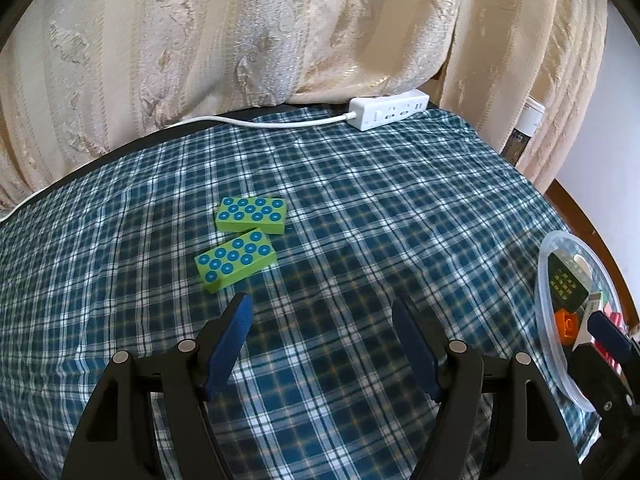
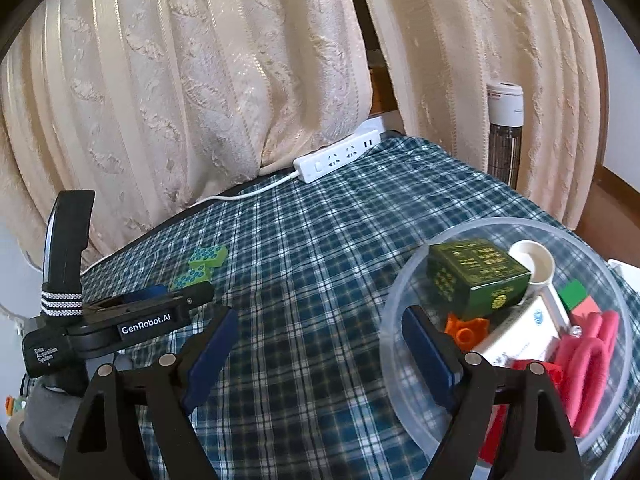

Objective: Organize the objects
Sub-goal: 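Move both grippers back toward the two green dotted Lego bricks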

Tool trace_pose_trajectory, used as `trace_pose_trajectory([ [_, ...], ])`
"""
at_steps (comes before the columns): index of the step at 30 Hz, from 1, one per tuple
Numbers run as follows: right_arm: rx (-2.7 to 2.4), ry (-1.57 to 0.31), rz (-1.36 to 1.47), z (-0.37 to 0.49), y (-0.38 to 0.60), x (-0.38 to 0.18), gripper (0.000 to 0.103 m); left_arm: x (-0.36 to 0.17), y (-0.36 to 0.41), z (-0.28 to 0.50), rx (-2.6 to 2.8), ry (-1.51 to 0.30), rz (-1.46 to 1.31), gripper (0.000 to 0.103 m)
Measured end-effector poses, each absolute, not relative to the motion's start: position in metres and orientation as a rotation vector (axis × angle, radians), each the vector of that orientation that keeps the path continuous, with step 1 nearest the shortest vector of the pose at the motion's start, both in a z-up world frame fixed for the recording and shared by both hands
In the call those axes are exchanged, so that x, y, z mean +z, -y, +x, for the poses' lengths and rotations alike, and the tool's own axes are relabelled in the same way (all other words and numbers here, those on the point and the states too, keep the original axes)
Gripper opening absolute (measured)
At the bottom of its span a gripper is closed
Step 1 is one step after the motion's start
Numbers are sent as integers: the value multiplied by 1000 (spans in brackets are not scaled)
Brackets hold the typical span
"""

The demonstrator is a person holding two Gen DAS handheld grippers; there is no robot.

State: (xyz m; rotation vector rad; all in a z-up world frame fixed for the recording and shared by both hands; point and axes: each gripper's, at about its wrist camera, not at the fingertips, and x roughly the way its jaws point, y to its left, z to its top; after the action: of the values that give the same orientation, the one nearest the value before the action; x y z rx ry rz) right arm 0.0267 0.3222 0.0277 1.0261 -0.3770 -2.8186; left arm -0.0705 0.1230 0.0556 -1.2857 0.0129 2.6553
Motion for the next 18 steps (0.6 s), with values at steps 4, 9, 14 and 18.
trace_pose_trajectory([
  [4, -2801, 373, 1046, 21, -317, 23, 87, 53, -115, -77, 2663, -6, -1301, 73],
  [9, -2778, 368, 1067, 16, -312, 17, 88, 52, -96, -89, 2684, 49, -1318, 73],
  [14, -2752, 367, 1089, 14, -306, 12, 88, 51, -77, -100, 2689, 99, -1334, 73],
  [18, -2736, 359, 1100, 11, -302, 10, 88, 44, -67, -107, 2698, 128, -1369, 73],
])
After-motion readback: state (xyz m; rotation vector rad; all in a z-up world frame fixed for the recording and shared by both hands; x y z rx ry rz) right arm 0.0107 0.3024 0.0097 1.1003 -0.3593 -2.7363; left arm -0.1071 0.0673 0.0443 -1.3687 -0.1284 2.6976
